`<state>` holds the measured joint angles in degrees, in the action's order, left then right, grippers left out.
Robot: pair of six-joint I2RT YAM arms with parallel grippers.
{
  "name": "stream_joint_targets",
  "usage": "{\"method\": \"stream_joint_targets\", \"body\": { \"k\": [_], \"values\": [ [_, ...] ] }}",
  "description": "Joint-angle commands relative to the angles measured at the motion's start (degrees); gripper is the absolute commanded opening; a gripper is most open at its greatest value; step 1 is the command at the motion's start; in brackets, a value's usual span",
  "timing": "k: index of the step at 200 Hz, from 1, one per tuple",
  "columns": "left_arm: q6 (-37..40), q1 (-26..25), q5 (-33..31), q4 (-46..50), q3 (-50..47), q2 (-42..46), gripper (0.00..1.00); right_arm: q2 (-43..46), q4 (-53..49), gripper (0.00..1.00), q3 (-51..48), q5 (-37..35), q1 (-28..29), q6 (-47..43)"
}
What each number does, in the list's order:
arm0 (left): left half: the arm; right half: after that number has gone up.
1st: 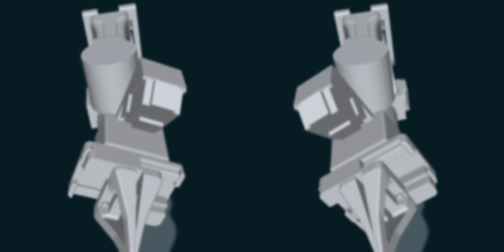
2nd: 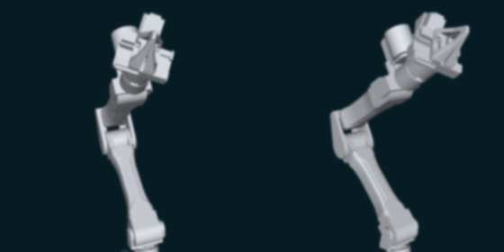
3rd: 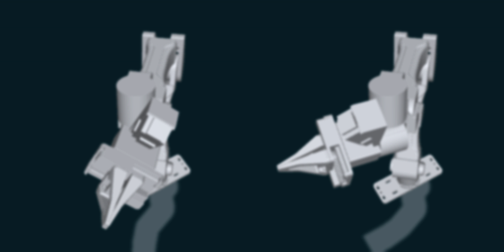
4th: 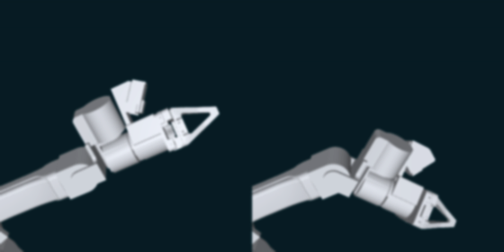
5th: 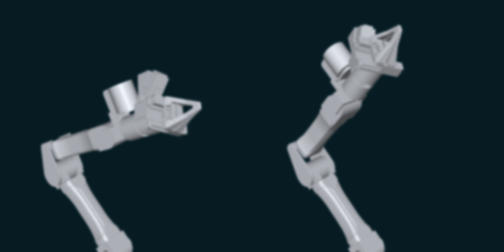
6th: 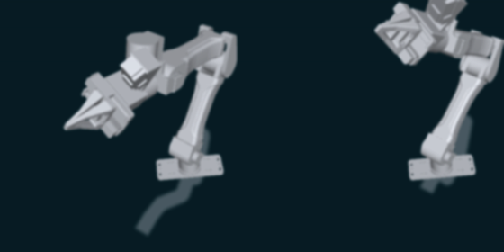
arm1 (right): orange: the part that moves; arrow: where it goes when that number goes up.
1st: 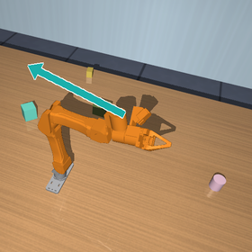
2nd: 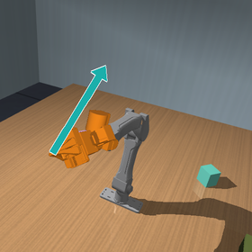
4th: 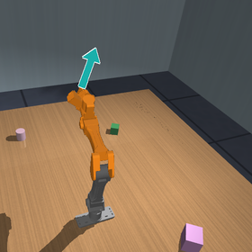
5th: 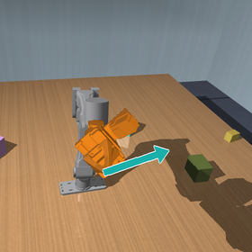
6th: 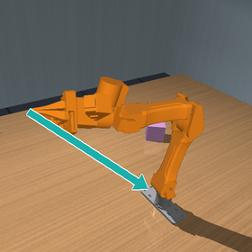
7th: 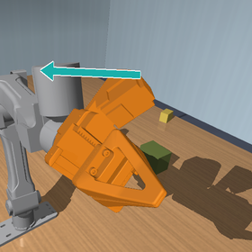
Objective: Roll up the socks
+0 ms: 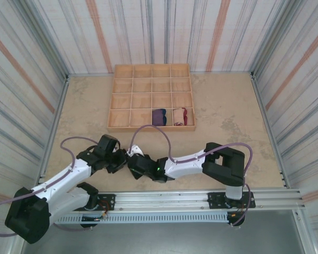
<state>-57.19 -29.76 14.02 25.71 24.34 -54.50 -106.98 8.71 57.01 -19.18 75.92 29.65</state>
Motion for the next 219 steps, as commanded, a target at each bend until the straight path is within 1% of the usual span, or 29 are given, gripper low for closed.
{"method": "stream_joint_targets", "body": {
  "k": [1, 25, 51, 61, 76, 102, 133, 146, 160, 183, 219],
  "values": [
    [0.63, -0.29, 1.54, 1.93, -0.78, 0.95, 0.68, -2.99, -7.07, 0.0, -4.85, 5.91, -1.88, 2.76],
    [-0.3, -0.2, 1.95, -1.15, -2.07, 2.53, 0.7, -1.86, -4.03, 0.0, -7.0, 10.53, -3.33, 2.61],
    [-1.33, -0.16, 1.98, -4.48, -3.65, 5.53, 0.7, -0.86, 0.9, 0.0, -10.19, 19.07, -6.95, 4.49],
    [-1.29, -0.15, 1.38, -4.4, -3.85, 6.99, 0.7, -0.23, 3.51, 0.0, -12.08, 22.13, -8.63, 6.03],
    [-1.16, -0.04, 0.42, -3.69, -3.94, 9.12, 0.7, 0.25, 8.39, 0.0, -15.02, 28.66, -11.74, 8.88],
    [-1.26, 0.4, -0.71, -3.47, -4.88, 12.53, 0.69, -1.05, 15.72, 0.0, -18.12, 38.69, -16.99, 14.07],
    [-1.05, 1.15, -1.22, -3.87, -5.53, 12.49, 0.67, -4.07, 21.03, 0.0, -18.92, 47.85, -21.68, 21.25],
    [-0.72, 1.24, -1.28, -4.75, -5.27, 10.75, 0.66, -5.71, 22.12, 0.0, -18.87, 50.36, -23.24, 24.71],
    [-0.42, 1.19, -0.95, -6.46, -5.13, 8.18, 0.65, -7.25, 26.01, 0.0, -19.54, 53.21, -24.46, 28.46],
    [-0.09, 1.22, -0.51, -9.85, -4.62, 3.29, 0.63, -8.57, 26.92, 0.0, -19.75, 54.56, -25.82, 32.38],
    [0.3, 0.76, -1.39, -15.39, -4.08, -1.7, 0.63, -10.08, 28.36, 0.0, -20.69, 56.13, -27.37, 36.88]
  ]
}}
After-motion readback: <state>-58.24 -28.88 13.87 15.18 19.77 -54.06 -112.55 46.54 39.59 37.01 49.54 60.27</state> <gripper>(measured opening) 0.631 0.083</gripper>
